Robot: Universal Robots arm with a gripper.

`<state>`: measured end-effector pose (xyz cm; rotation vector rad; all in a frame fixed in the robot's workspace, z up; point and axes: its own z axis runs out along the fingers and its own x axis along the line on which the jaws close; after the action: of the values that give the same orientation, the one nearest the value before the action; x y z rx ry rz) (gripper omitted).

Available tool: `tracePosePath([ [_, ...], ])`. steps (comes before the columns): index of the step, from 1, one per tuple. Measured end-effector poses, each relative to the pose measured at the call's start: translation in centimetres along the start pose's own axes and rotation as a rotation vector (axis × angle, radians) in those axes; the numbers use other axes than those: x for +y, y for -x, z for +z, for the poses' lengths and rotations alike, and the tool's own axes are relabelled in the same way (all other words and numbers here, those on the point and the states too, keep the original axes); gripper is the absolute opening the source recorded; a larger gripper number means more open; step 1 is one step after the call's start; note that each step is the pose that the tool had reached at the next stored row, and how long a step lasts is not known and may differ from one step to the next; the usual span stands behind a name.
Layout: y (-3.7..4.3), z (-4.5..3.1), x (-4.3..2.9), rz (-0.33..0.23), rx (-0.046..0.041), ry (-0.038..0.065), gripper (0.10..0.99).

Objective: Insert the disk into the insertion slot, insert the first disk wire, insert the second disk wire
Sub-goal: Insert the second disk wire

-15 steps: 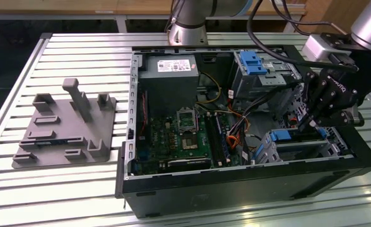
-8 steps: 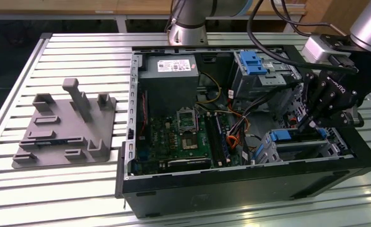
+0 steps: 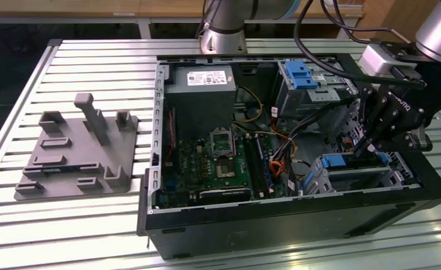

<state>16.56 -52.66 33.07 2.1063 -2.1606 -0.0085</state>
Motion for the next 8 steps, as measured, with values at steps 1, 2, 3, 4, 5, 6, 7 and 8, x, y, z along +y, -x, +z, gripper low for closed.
tracePosePath([
  [1,0.00,0.00,0.00,-0.001,0.0000,0.000,0.141],
  [2,0.00,-0.02,0.00,-0.001,-0.0001,0.000,0.141],
  [3,0.00,-0.05,0.01,-0.001,-0.0003,0.000,0.141],
  [4,0.00,-0.08,0.01,-0.002,-0.0007,0.000,0.141],
  [5,0.00,-0.08,0.01,-0.002,-0.0006,0.000,0.141],
  [6,-0.01,-0.13,0.03,-0.002,0.0005,0.000,0.141],
  [7,-0.01,-0.13,0.03,-0.002,0.0005,0.000,0.141],
  [8,-0.01,-0.13,0.03,-0.002,0.0004,0.000,0.141],
])
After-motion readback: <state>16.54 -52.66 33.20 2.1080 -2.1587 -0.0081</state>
